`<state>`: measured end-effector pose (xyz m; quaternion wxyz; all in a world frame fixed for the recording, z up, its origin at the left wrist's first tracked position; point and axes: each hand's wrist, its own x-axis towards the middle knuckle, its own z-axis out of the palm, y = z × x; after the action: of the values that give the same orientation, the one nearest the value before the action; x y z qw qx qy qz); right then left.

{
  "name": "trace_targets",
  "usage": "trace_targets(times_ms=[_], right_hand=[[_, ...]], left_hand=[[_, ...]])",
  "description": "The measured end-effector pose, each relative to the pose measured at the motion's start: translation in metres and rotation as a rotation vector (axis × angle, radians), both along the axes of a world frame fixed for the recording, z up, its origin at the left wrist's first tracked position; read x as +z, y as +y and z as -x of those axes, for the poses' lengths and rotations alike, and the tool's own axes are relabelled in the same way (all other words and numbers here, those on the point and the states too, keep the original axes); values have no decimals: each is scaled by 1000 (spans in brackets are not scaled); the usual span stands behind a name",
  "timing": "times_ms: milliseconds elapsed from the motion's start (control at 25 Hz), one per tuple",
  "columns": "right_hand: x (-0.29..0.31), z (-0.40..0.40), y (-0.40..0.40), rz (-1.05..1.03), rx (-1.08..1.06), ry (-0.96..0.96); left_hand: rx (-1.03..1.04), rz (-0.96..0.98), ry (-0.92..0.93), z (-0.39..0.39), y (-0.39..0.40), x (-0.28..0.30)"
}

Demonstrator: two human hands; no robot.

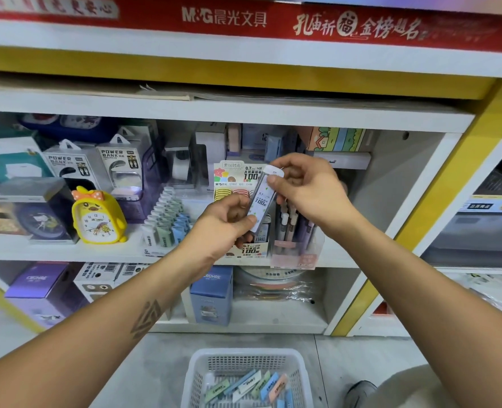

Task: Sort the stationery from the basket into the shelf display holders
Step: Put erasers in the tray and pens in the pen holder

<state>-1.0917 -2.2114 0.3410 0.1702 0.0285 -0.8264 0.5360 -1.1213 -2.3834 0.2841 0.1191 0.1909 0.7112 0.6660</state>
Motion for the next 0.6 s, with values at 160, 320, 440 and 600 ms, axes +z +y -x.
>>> trace_targets(times_ms=[160, 320, 440, 600], right_hand=[[-4, -1, 7, -341, -13, 52], [-18, -7, 7, -717, 49, 148], [-23, -6, 5, -782, 46, 161], [-26, -2, 2, -876, 4, 178]], left_hand=[[137, 693, 715, 8, -24, -6], [69, 868, 795, 9, -35, -11], [18, 937, 772, 8, -37, -15], [-39, 997, 724, 12, -40, -16]])
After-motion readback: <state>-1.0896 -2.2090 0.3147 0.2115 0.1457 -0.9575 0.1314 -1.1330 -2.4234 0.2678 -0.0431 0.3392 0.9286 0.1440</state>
